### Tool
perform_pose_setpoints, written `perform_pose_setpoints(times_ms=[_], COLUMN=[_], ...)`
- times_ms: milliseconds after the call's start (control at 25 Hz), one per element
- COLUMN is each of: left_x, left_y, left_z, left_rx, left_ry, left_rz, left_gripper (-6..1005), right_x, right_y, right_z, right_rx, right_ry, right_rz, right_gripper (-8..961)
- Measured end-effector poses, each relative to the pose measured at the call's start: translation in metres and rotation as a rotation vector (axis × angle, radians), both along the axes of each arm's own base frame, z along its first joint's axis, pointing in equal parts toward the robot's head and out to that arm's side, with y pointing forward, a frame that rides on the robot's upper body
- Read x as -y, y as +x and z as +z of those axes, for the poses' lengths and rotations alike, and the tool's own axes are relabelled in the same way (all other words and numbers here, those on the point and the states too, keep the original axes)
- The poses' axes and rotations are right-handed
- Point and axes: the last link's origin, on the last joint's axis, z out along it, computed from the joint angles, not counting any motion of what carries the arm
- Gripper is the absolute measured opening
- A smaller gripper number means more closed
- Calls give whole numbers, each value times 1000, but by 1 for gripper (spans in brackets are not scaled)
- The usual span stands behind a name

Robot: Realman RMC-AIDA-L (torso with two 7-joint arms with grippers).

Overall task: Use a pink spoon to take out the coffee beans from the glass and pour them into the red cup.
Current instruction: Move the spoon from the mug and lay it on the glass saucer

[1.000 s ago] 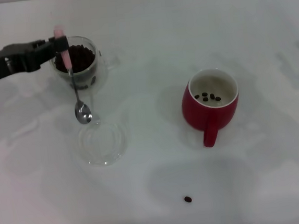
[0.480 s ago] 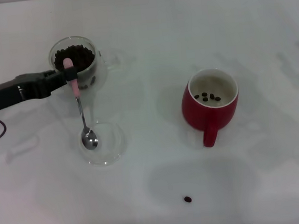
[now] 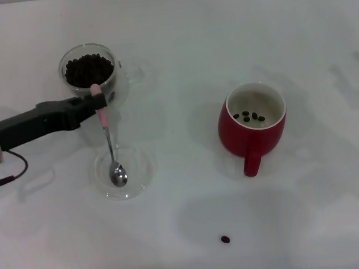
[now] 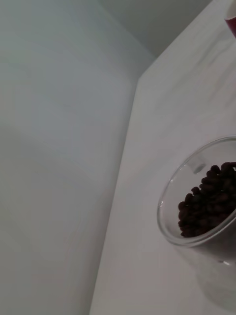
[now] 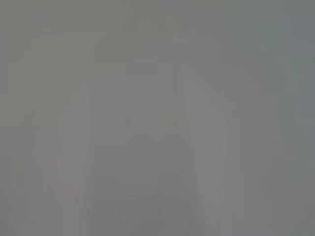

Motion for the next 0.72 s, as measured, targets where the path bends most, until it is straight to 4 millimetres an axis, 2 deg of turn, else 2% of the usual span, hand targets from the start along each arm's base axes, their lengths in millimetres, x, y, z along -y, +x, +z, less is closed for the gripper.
perform_pose_setpoints(times_ms=[240, 720], left_x=[3, 8], left_y=[2, -7], left_z=[-10, -11], left_rx=[0, 19], left_ry=[7, -1], left_rz=[-14, 44], left_gripper=[146, 159], right_x=[-1, -5], right_y=[-1, -2], right_z=[0, -1], right_rx=[-1, -1], right_ry=[-2, -3], right_rz=[2, 6], right_gripper=[634, 634])
